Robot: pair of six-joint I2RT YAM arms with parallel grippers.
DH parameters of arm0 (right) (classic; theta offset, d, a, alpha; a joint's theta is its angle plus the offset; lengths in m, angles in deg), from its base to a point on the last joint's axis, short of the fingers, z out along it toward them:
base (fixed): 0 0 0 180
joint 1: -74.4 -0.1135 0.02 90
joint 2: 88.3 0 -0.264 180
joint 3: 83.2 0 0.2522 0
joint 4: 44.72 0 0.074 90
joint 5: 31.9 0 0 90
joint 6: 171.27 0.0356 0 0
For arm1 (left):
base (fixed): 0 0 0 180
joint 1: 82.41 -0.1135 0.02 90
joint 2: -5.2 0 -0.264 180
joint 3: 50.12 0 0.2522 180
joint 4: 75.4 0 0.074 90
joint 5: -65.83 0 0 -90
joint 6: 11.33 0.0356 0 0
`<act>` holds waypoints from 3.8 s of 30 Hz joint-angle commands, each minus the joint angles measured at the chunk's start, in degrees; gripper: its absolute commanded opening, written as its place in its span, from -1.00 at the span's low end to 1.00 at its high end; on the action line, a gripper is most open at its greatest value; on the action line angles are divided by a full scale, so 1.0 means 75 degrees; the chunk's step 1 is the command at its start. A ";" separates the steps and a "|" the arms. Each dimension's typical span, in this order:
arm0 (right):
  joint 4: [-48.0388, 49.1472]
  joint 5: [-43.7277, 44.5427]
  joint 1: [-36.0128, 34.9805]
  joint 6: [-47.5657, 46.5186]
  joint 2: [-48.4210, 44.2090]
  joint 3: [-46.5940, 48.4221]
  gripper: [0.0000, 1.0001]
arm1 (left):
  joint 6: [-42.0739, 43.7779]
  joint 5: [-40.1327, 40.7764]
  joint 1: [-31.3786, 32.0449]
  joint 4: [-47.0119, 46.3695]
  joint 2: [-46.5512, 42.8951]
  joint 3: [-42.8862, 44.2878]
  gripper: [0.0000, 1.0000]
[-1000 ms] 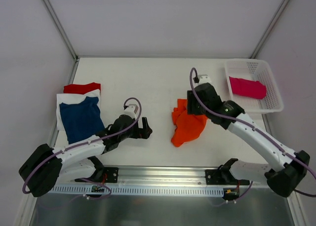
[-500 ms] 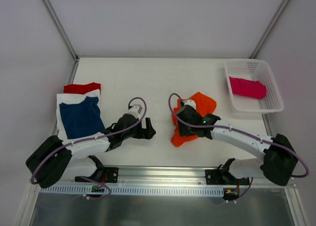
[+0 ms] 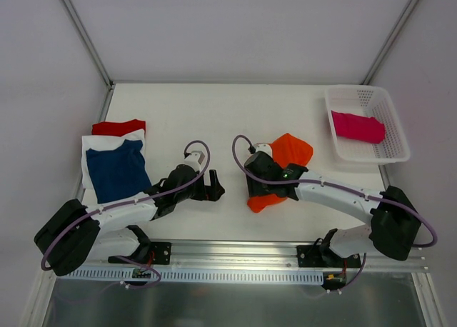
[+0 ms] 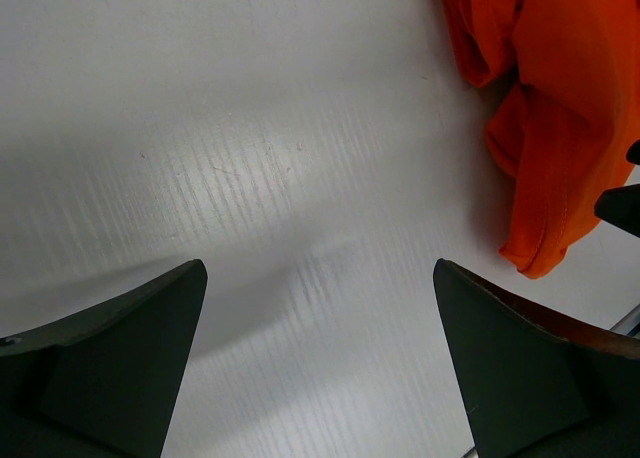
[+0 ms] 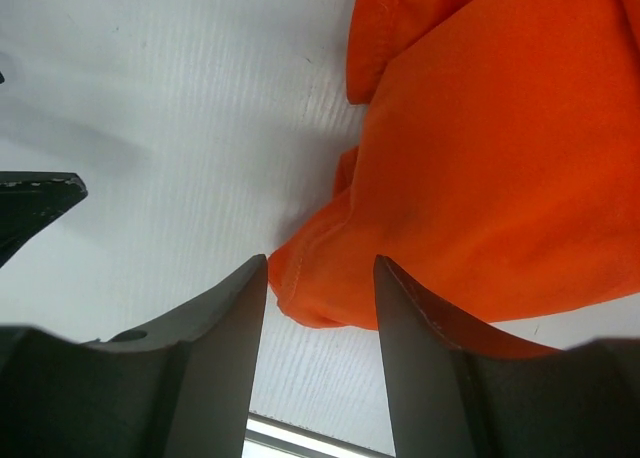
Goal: Fold and stack the t-shirts
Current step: Flatten the tshirt out
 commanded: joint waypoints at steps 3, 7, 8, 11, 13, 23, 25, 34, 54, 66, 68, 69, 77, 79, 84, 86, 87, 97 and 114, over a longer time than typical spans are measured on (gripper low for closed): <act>0.0100 0.0116 -0.0105 0.0126 0.0246 0.0322 0.00 | 0.0077 0.0012 0.0073 -0.0172 0.0154 0.0154 0.98; 0.0416 -0.0048 -0.0105 0.0126 0.0832 0.0263 -0.01 | 0.0077 -0.0035 0.0073 -0.0172 0.0131 0.0131 0.98; 0.0509 -0.0107 -0.0105 0.0149 0.0949 0.0263 -0.02 | 0.0077 -0.0012 0.0073 -0.0172 0.0084 0.0096 0.98; 0.0592 -0.0142 -0.0128 0.0196 0.1313 0.0275 -0.06 | 0.0124 0.0081 0.0073 -0.0090 -0.0068 0.0049 0.98; 0.0569 -0.0096 -0.0210 0.0208 0.1372 0.0322 -0.26 | 0.0159 0.0117 0.0073 -0.0008 -0.0197 0.0013 0.98; -0.0075 -0.0597 -0.0585 -0.0890 0.1056 0.2355 -0.99 | 0.0113 0.0269 0.0073 0.0086 -0.0256 -0.0022 0.98; -0.0332 -0.1146 -0.0609 -0.1220 0.0951 0.3095 -0.99 | 0.0078 0.0304 0.0062 0.0098 -0.0245 -0.0022 0.98; -0.2485 -0.3785 -0.0597 -0.2369 0.1137 0.8122 -0.95 | -0.0098 0.0386 0.0073 0.0109 -0.0292 -0.0057 0.98; -0.4433 0.0840 0.0880 -0.1504 -0.3560 0.4602 -0.86 | -0.0227 0.0258 0.0073 0.0086 -0.0081 0.0025 0.98; -0.6062 0.2365 0.0868 0.1320 -0.5025 0.1425 -0.80 | -0.0029 -0.0093 0.0085 -0.0417 0.0130 0.0235 0.98; -0.6192 0.2412 0.0868 0.1764 -0.5189 0.0946 -0.79 | 0.0241 -0.0467 0.0073 -0.0547 0.0305 0.0481 0.98; -0.6216 0.2470 0.0868 0.1871 -0.5260 0.0815 -0.79 | 0.0311 -0.0597 0.0073 -0.0547 0.0399 0.0807 0.98; -0.8102 0.3256 0.0879 0.3021 -0.5213 0.0943 -0.78 | 0.0663 -0.1430 0.0144 -0.0734 0.1360 0.2121 0.98; -0.7450 0.3070 0.0856 0.2788 -0.5564 0.0827 -0.67 | 0.0675 -0.1476 0.0155 -0.0734 0.1630 0.2309 0.98; -0.5354 0.2272 0.0879 0.1932 -0.6058 -0.0005 -0.12 | 0.0546 -0.1734 0.0202 -0.1062 0.2180 0.2381 0.98; -0.4999 0.2178 0.0868 0.1814 -0.5696 -0.0158 -0.07 | 0.0535 -0.1793 0.0225 -0.1202 0.2333 0.2345 0.98; -0.4626 0.2120 0.0879 0.1686 -0.5532 -0.0309 -0.07 | 0.0534 -0.1840 0.0214 -0.1273 0.2484 0.2345 0.98; -0.2128 0.1383 0.1090 0.0784 -0.3856 -0.0792 -0.02 | 0.0534 -0.1934 0.0214 -0.1613 0.2756 0.2158 0.98; 0.0615 -0.0364 0.1465 0.0209 -0.1442 -0.0569 -0.01 | 0.0570 -0.1676 0.0214 -0.1602 0.2521 0.1725 0.98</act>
